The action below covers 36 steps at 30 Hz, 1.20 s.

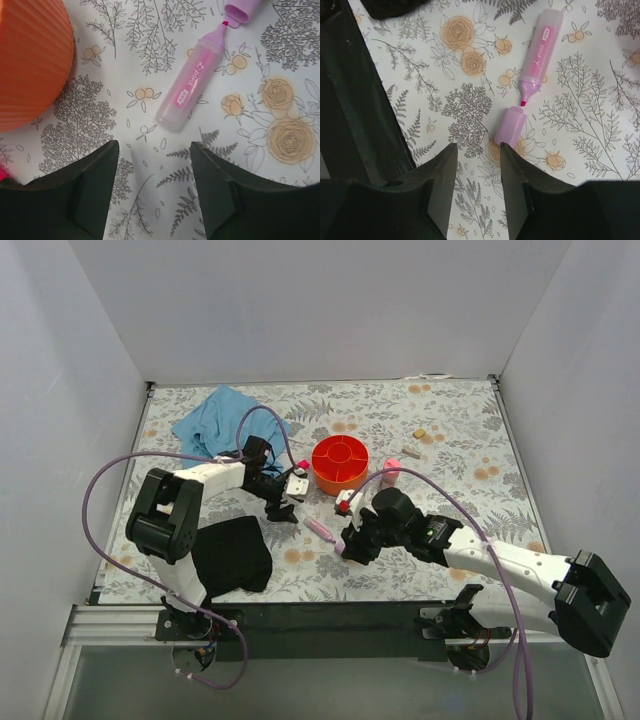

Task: Sort the stationery into containers
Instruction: Close the pen cap on the pen.

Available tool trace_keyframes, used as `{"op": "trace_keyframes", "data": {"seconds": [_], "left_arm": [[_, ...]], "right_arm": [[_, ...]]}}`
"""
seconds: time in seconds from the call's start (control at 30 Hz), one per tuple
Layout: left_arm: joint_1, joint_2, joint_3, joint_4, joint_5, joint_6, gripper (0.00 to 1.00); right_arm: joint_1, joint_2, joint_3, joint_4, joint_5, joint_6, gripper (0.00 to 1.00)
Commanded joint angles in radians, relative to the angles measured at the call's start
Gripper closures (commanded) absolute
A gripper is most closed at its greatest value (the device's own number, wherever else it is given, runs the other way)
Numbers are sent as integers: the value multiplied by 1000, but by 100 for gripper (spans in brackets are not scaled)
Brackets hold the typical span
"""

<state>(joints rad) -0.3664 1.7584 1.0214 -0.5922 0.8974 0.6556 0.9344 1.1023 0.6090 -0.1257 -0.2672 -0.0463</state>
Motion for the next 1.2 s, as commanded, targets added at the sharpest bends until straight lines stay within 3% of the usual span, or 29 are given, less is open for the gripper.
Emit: {"op": "trace_keyframes", "data": {"seconds": [0.0,0.47,0.7,0.9,1.17], "left_arm": [[-26,59,63,42,28,61,42],[-91,92,9,86,69,36,50],[-115,73,-14,91,41,15,61],[-124,38,-53,80,15,-1,69],[-129,21,-81,71,-18,4,74]], "right_arm": [[-19,51,-5,11,34,71,54],[-26,82,-45,77,19,72,57],[-29,148,-51,150,-23,60,57],[-29,209,-54,202,32,80,60],[-31,274,-38,207,25,68,64]]}}
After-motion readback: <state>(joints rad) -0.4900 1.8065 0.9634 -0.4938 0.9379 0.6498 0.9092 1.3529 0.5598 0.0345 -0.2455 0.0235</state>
